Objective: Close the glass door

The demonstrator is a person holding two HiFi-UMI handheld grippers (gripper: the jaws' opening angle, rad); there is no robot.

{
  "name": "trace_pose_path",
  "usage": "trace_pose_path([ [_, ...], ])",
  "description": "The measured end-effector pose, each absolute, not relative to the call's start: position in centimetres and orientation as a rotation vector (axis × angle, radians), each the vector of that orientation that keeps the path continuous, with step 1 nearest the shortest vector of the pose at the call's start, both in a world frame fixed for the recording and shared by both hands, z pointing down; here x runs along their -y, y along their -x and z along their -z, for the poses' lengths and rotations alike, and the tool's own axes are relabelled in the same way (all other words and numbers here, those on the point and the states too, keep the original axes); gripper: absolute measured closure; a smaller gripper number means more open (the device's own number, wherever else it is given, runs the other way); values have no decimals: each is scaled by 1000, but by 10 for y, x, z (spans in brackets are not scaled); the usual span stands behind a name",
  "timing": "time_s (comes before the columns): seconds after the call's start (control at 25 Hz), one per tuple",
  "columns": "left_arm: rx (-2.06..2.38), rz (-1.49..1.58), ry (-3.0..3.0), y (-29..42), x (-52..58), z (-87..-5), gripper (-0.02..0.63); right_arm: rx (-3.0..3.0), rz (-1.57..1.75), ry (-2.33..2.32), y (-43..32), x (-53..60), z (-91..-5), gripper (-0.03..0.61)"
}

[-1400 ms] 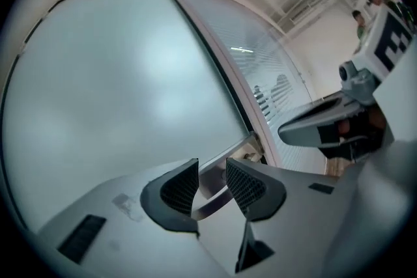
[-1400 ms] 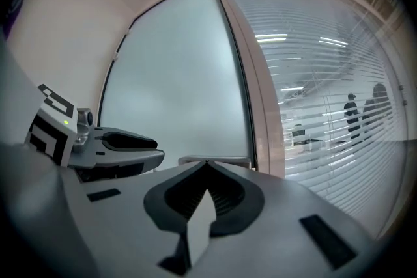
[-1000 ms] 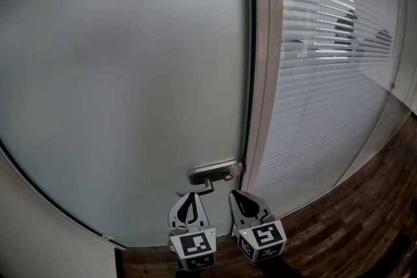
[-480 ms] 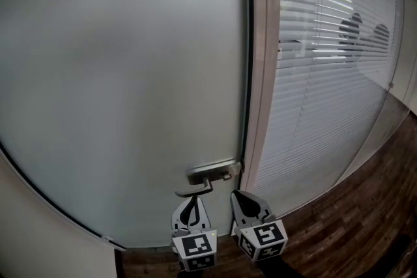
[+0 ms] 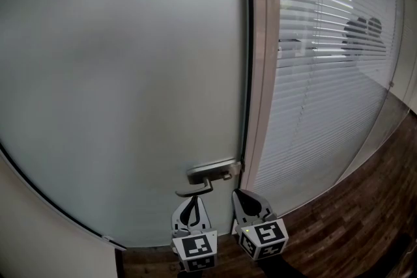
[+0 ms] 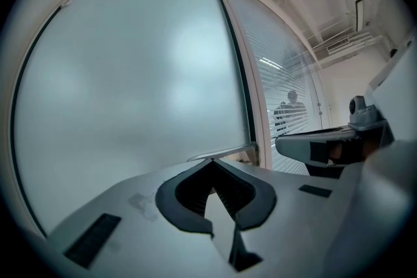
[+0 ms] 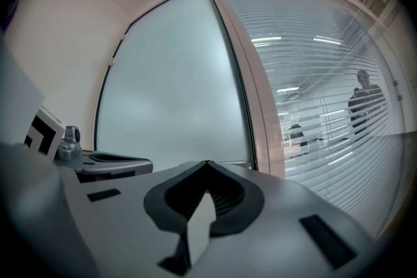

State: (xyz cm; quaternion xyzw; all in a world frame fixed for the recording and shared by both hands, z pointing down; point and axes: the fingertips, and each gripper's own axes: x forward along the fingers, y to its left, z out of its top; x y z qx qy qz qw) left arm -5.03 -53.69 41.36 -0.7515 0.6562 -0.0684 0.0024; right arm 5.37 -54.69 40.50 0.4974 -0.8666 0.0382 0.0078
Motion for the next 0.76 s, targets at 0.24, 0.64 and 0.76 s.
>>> trace_pose_path([
  [0.24, -2054, 183, 2366, 49, 537, -411, 612, 2710, -133, -1558, -54, 547, -406, 581],
  [0.64, -2061, 190, 2365, 51, 536, -413, 612, 2700, -107, -1564, -57, 548, -406, 581],
  [0.76, -2072, 155, 2389, 50, 535, -410, 612, 2700, -121, -1563, -58, 547, -405, 580],
])
